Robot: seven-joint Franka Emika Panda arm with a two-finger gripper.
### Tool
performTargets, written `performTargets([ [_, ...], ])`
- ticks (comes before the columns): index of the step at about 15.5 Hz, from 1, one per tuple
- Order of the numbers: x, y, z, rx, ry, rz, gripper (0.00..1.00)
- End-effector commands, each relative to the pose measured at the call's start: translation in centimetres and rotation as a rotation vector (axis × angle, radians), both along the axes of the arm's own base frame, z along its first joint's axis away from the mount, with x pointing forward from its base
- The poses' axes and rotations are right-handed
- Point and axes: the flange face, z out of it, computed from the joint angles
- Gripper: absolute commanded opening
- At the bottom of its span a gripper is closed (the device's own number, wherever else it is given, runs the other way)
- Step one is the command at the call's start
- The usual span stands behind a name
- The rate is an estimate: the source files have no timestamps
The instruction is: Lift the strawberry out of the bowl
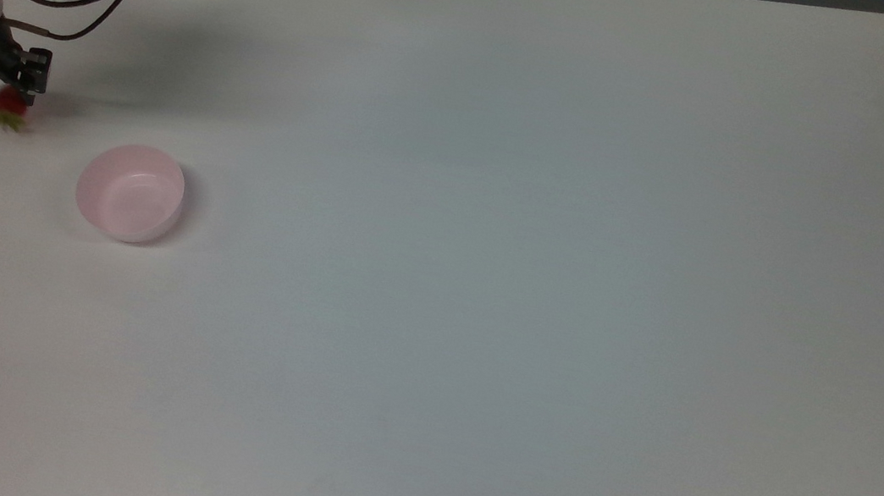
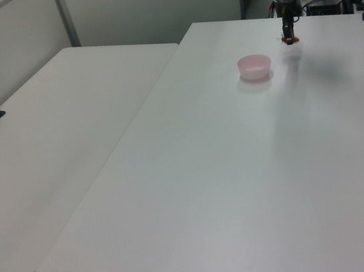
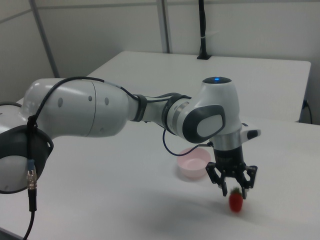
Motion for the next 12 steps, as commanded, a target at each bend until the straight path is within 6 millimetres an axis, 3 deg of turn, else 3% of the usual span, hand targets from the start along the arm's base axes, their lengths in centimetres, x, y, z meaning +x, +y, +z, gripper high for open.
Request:
performTargets([
  [1, -0.3, 0.5, 1.8, -0.026, -0.015, -0.006, 1.0],
  [3, -0.4, 1.4, 4.6, -0.03, -0.031, -0.014, 1.0],
  [5, -0.2, 4.1, 8.4, -0.016, -0.024, -0.013, 1.0],
  [8, 0.9, 11.8, 14.0, -0.002, -0.021, -0.022, 1.0],
  [12, 2.3, 22.8, 17.7, 0.002, -0.031, -0.078, 1.0],
])
